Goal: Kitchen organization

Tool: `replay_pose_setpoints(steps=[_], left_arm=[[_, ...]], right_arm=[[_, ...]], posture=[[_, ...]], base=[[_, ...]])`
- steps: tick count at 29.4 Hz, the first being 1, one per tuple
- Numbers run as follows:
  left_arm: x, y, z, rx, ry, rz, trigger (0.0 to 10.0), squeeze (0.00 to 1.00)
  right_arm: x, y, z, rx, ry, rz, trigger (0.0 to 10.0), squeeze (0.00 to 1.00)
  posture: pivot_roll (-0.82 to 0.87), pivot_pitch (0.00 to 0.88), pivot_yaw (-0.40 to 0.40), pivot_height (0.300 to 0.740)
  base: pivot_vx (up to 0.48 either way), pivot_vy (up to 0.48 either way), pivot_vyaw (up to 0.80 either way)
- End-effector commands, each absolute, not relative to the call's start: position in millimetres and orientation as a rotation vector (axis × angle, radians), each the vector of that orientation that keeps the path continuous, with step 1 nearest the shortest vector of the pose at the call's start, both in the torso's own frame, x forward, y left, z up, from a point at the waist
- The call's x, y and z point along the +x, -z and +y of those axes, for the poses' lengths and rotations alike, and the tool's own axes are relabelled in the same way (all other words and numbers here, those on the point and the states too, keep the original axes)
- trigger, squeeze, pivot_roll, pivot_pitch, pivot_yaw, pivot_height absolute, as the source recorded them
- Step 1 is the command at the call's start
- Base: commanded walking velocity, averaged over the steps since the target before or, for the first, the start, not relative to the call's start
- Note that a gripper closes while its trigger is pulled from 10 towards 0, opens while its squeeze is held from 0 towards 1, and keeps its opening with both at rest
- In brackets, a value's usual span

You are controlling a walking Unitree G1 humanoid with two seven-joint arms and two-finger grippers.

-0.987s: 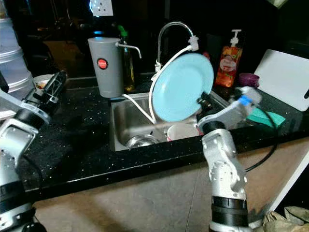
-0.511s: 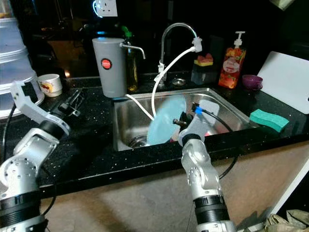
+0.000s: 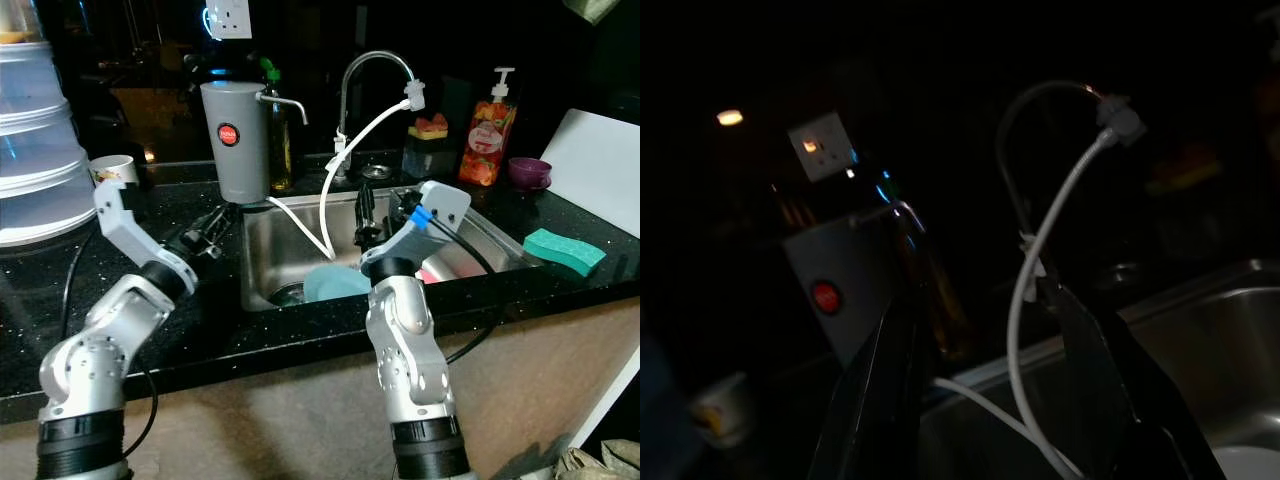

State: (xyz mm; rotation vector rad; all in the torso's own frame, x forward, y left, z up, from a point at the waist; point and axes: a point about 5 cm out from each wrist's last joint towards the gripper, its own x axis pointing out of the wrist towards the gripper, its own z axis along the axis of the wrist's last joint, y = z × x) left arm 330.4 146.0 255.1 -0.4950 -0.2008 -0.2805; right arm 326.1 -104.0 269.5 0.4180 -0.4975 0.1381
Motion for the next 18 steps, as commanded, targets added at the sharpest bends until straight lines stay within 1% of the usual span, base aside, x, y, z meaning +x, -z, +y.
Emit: replay_pose_setpoints(steps=[1,2,3,4,6,10,15,18], left_arm=[[328,-260,138,-0.366,0.256,-0.238,10.0,0.00],[327,-264,136,-0.290,0.267,-0.267,10.0,0.00],[327,-264,136,-0.290,0.267,-0.267,10.0,0.00],[325,-268,132,-0.204,0.285,-0.298,10.0,0.00],[325,-269,129,-0.172,0.292,-0.308,10.0,0.00],[324,-272,124,-0.142,0.304,-0.330,10.0,0.00],[320,-267,114,-0.157,0.293,-0.337,10.0,0.00],[314,-263,109,-0.098,0.297,-0.362,10.0,0.00]], right_arm=[[320,-272,-98,0.400,-0.153,-0.522,10.0,0.00],[319,-272,-96,0.378,-0.153,-0.523,10.0,0.00],[319,-272,-96,0.378,-0.153,-0.523,10.0,0.00],[316,-272,-94,0.314,-0.153,-0.542,10.0,0.00],[315,-273,-96,0.270,-0.139,-0.556,10.0,0.00],[316,-273,-102,0.267,-0.095,-0.552,10.0,0.00],[311,-278,-104,0.178,-0.091,-0.592,10.0,0.00],[307,-281,-101,0.139,-0.081,-0.608,10.0,0.00]], posture=[[0.11,0.000,0.003,0.740],[0.11,0.000,0.003,0.740],[0.11,0.000,0.003,0.740],[0.10,0.000,0.014,0.740],[0.10,0.000,0.011,0.740],[0.10,0.000,0.006,0.740],[0.09,0.000,0.014,0.740],[0.07,0.000,0.012,0.740]], base=[[0.000,0.000,0.00],[0.000,0.000,0.00],[0.000,0.000,0.00],[0.000,0.000,0.00],[0.000,0.000,0.00],[0.000,0.000,0.00],[0.000,0.000,0.00],[0.000,0.000,0.00]])
